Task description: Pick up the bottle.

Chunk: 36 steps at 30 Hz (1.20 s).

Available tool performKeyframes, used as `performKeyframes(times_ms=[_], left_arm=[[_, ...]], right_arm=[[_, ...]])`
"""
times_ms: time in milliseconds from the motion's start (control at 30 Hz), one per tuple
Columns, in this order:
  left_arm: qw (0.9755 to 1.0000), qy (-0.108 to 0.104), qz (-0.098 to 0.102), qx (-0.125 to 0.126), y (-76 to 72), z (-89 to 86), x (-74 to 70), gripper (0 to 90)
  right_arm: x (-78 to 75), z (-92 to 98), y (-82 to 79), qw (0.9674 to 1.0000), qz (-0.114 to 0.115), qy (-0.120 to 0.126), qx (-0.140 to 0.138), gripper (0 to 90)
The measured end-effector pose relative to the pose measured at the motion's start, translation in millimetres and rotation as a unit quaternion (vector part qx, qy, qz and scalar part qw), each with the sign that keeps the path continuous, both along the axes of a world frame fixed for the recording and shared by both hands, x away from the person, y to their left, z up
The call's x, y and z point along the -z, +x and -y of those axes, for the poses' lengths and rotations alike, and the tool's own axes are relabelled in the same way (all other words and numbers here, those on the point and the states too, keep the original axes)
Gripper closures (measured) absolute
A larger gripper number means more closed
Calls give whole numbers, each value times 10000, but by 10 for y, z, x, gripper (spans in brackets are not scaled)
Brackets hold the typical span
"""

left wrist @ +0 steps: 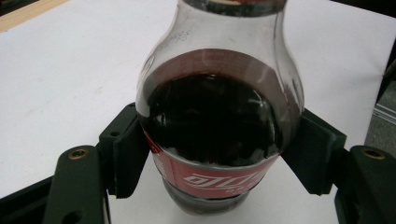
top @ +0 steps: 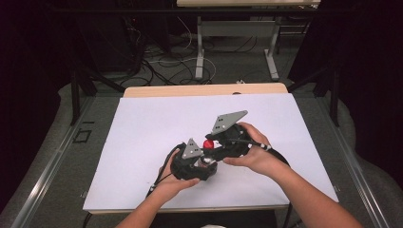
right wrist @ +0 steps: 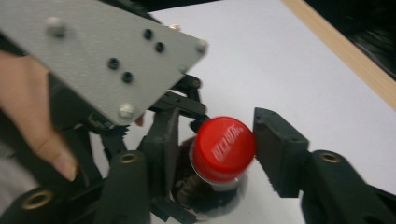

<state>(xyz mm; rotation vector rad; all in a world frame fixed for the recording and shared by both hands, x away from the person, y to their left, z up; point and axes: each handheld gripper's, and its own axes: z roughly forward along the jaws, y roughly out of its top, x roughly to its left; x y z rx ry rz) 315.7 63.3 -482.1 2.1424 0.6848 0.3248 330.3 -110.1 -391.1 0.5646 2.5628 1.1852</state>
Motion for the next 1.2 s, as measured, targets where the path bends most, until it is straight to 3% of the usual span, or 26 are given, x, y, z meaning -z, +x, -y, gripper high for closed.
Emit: performKeyframes(times_ms=[67,133,233,267,333,400,433,467,533,600,667,700,767,833,967,1067,1200], left_arm=[[10000,-15,-28,-73,-4,0,10,304],[10000,15,37,-52,5,-1,15,304],[9999,-2,66,-103,-1,8,21,304],[9999,-20,64,-84,-2,7,22,304],[9999,-38,71,-71,-8,7,26,304],[10000,-41,35,-28,-14,7,29,304],[10000,-25,26,3,-18,5,28,304],[10000,-10,14,8,-25,7,28,304],[10000,29,10,54,-25,5,24,304],[10000,-41,42,-14,-18,9,36,304],[10000,-18,29,-36,-18,3,33,304],[10000,-15,15,-46,-21,0,31,304],[10000,29,-49,-1,-19,-17,16,305],[10000,60,-11,-11,-13,-26,9,305],[9999,-71,72,-106,-10,-19,10,305],[9998,-110,39,-159,-11,-21,5,305],[9998,-81,59,-167,-6,-27,1,305]], right_arm=[[14,0,-16,9996,-117,98,257,557],[20,-3,-14,9992,-87,27,379,579],[19,-9,-21,9984,-270,51,493,603],[18,-7,-9,9988,-241,44,417,604],[5,7,19,9995,-242,-68,207,606],[-16,21,62,9990,-242,-267,-250,607],[-17,32,120,9963,-100,-347,-783,607],[-17,32,120,9963,-100,-347,-783,607],[-26,52,194,9908,-51,-447,-1277,607],[-34,50,238,9881,-73,-475,-1464,605],[-43,42,230,9911,-206,-483,-1224,592],[-47,34,215,9923,-200,-440,-1140,542],[-63,21,131,9961,-36,-362,-803,466],[-65,20,103,9967,20,-325,-737,466],[-50,27,-4,9993,185,-133,-305,478],[-23,18,-55,9997,209,-70,-40,518],[22,-17,-82,9998,181,-10,101,538]])
